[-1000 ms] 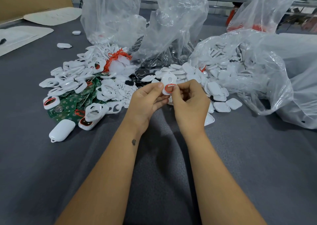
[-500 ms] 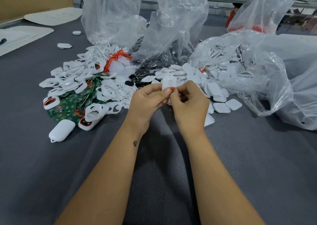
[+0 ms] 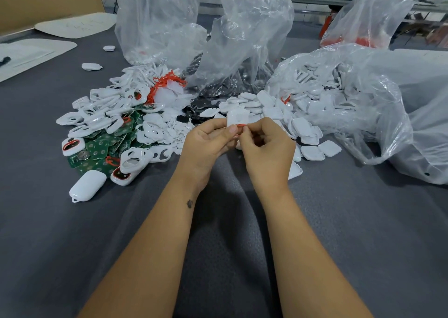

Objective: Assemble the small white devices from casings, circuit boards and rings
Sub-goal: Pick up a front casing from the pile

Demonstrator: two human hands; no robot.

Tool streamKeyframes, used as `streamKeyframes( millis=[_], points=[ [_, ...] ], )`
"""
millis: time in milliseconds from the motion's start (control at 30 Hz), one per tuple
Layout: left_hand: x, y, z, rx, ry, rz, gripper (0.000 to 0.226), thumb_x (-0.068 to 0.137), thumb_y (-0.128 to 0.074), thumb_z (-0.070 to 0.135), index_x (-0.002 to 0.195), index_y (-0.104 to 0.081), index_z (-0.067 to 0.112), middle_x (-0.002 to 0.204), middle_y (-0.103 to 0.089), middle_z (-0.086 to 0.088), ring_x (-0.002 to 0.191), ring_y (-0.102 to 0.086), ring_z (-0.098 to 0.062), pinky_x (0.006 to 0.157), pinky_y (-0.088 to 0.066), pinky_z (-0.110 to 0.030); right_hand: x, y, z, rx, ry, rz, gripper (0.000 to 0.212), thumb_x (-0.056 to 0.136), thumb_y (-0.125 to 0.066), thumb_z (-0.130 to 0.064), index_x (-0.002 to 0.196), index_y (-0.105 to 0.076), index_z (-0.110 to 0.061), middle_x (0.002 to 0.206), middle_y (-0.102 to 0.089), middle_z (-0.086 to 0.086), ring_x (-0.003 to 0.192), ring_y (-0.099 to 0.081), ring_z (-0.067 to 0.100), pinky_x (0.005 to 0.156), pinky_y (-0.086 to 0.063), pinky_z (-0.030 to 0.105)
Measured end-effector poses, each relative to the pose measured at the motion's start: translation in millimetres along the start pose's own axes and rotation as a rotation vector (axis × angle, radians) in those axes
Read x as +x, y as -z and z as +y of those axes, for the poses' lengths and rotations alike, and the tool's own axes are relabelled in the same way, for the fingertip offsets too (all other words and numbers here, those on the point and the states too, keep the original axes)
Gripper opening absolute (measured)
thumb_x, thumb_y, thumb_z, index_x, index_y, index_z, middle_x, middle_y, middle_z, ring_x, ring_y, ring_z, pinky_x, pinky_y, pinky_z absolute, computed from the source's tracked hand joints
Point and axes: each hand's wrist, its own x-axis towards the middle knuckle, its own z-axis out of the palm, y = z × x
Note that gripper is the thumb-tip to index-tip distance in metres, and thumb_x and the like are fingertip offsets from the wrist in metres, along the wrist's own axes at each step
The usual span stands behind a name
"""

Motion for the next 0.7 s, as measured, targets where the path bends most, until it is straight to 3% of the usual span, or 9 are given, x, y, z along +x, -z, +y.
streamKeyframes(
  millis=[100, 167, 267, 400, 467, 600, 700],
  points=[
    [0.8, 0.8, 2.9, 0.028, 0.011, 0.028, 0.023, 0.093, -0.057, 0.005, 0.111, -0.06, -0.01, 0.097, -0.072, -0.015, 0.09, -0.068, -0.022, 0.082, -0.057, -0.025, -0.3, 1.0, -2.2, 0.048, 0.0, -0.045, 0.008, 0.084, -0.064, -0.011, 0.081, -0.071, -0.013, 0.077, -0.07, 0.0, 0.074, -0.065, 0.016, 0.071, -0.054, 0.037],
    [0.2, 0.9, 4.6, 0.047, 0.011, 0.029, 0.014, 0.097, -0.053, 0.005, 0.101, -0.065, -0.001, 0.088, -0.073, -0.005, 0.083, -0.068, -0.013, 0.077, -0.055, -0.02, -0.6, 1.7, -4.4, 0.097, -0.017, -0.085, 0.011, 0.086, -0.067, -0.01, 0.085, -0.073, -0.018, 0.078, -0.07, -0.003, 0.075, -0.066, 0.015, 0.073, -0.054, 0.032],
    [-0.6, 0.7, 7.2, 0.042, 0.009, 0.036, 0.019, 0.099, -0.05, 0.005, 0.09, -0.067, 0.009, 0.082, -0.073, 0.001, 0.076, -0.066, -0.008, 0.072, -0.054, -0.018, -0.1, 2.5, -7.7, 0.142, -0.072, -0.122, 0.013, 0.086, -0.069, -0.01, 0.084, -0.074, -0.023, 0.078, -0.071, -0.003, 0.072, -0.065, 0.013, 0.071, -0.053, 0.028],
    [-0.5, 2.4, 9.3, -0.003, 0.007, 0.021, 0.023, 0.098, -0.052, 0.007, 0.085, -0.071, 0.013, 0.082, -0.073, 0.0, 0.073, -0.066, -0.007, 0.069, -0.053, -0.017, 4.1, 3.1, -12.4, 0.479, -0.378, -0.18, 0.009, 0.086, -0.069, -0.008, 0.087, -0.065, -0.016, 0.071, -0.068, 0.0, 0.056, -0.058, 0.009, 0.053, -0.046, 0.019],
    [-0.1, 4.3, 10.5, -0.044, 0.02, -0.005, 0.029, 0.097, -0.053, 0.007, 0.079, -0.075, 0.015, 0.082, -0.074, -0.001, 0.071, -0.065, -0.008, 0.067, -0.053, -0.018, 5.8, 3.6, -13.3, 0.66, -0.507, -0.245, 0.004, 0.09, -0.064, -0.006, 0.093, -0.063, -0.007, 0.076, -0.068, 0.007, 0.055, -0.056, 0.011, 0.051, -0.045, 0.019],
    [0.7, 7.0, 12.4, -0.092, 0.067, -0.025, 0.025, 0.094, -0.056, 0.007, 0.08, -0.075, 0.013, 0.086, -0.074, -0.005, 0.072, -0.067, -0.012, 0.069, -0.054, -0.02, 7.0, 6.5, -14.6, 0.793, -0.591, -0.358, 0.015, 0.092, -0.057, -0.005, 0.084, -0.069, -0.008, 0.079, -0.072, 0.005, 0.057, -0.057, 0.009, 0.053, -0.045, 0.016],
    [0.2, 7.3, 12.0, -0.09, 0.089, -0.023, 0.022, 0.093, -0.057, 0.008, 0.082, -0.076, 0.013, 0.087, -0.074, -0.005, 0.075, -0.068, -0.013, 0.071, -0.055, -0.021, 8.5, 8.7, -15.8, 0.871, -0.655, -0.353, 0.012, 0.092, -0.055, -0.003, 0.086, -0.064, -0.009, 0.071, -0.071, 0.002, 0.053, -0.059, 0.008, 0.053, -0.047, 0.016]
  ],
)
